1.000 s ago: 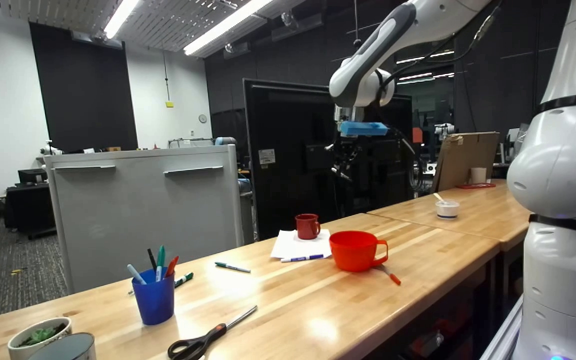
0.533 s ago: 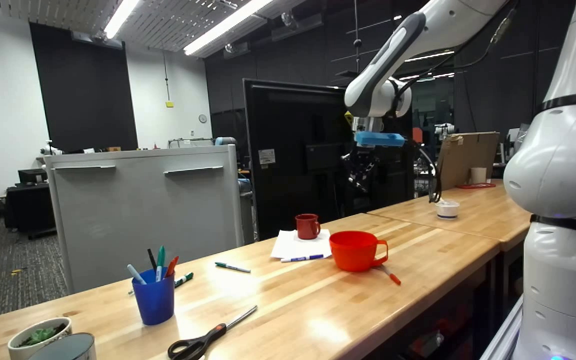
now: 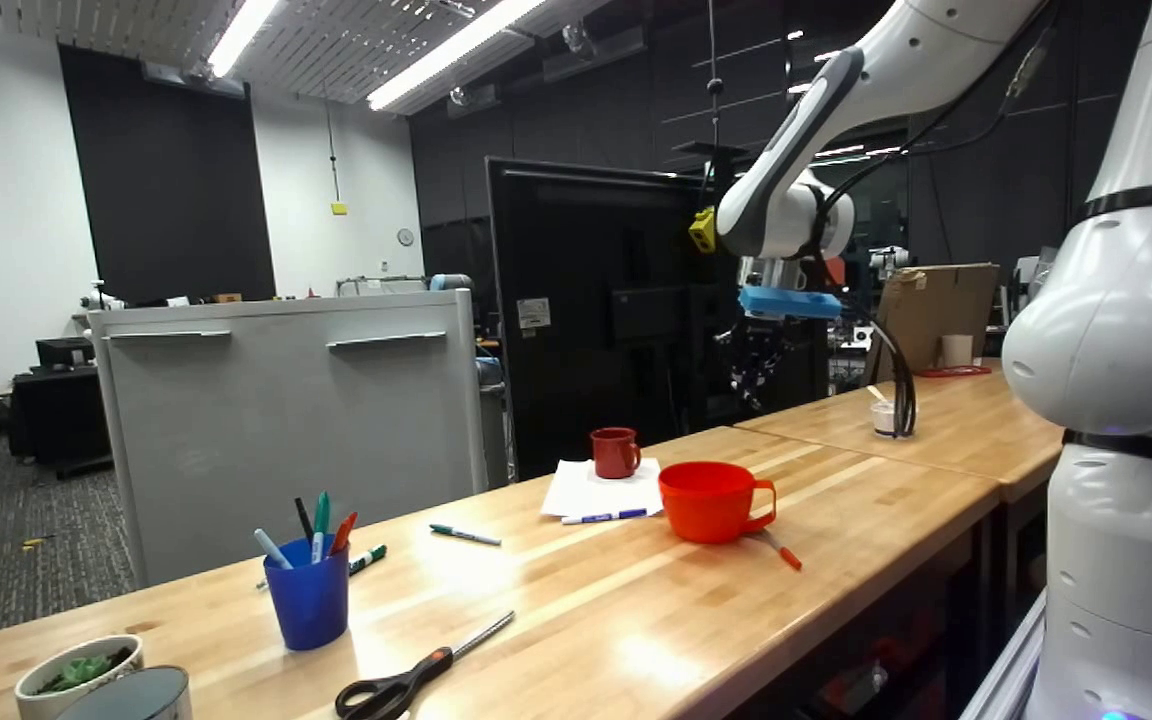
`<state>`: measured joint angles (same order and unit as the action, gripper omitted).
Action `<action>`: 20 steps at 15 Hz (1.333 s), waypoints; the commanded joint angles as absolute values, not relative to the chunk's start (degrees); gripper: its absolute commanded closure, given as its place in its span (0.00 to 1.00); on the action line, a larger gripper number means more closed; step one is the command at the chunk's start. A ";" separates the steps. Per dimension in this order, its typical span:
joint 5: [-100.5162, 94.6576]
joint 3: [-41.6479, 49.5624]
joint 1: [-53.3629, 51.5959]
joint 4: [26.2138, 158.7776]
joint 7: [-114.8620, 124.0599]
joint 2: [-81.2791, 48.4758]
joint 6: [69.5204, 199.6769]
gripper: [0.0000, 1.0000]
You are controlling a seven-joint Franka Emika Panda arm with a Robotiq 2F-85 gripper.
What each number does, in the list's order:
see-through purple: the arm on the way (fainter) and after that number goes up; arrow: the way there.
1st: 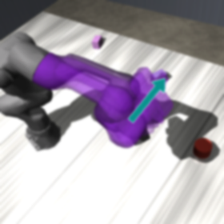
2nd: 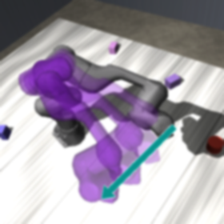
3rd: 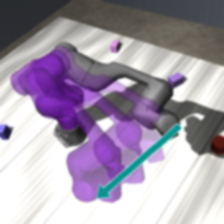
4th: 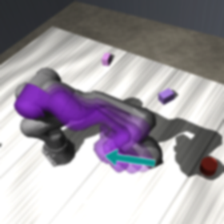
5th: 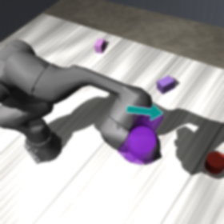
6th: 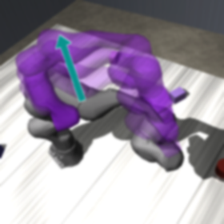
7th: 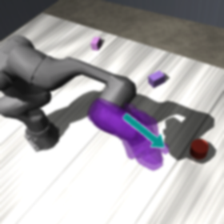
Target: Pick the black marker and move it to the right of the red mug
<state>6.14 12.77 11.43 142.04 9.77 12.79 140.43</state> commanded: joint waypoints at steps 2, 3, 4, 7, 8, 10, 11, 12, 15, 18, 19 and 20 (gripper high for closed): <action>7.52 13.68 12.93 144.35 9.18 12.32 141.49 0.97; 7.42 13.81 13.06 144.43 9.10 12.03 141.25 0.97; 7.22 13.87 13.18 144.45 9.15 11.82 141.09 0.97; 6.34 13.51 13.23 143.92 9.68 11.43 140.52 0.86; 6.34 13.51 13.22 143.92 9.68 11.37 140.52 0.86; 6.34 13.51 13.22 143.92 9.68 11.36 140.52 0.86; 6.34 13.51 13.22 143.92 9.68 11.36 140.52 0.86; 6.34 13.51 13.22 143.92 9.68 11.36 140.52 0.86; 6.34 13.51 13.22 143.92 9.68 11.36 140.52 0.86; 6.89 13.68 13.12 142.96 9.62 9.71 139.91 0.97; 7.19 13.78 13.07 142.61 9.57 8.96 139.76 0.97; 7.35 13.83 13.01 142.34 9.39 8.26 139.58 0.97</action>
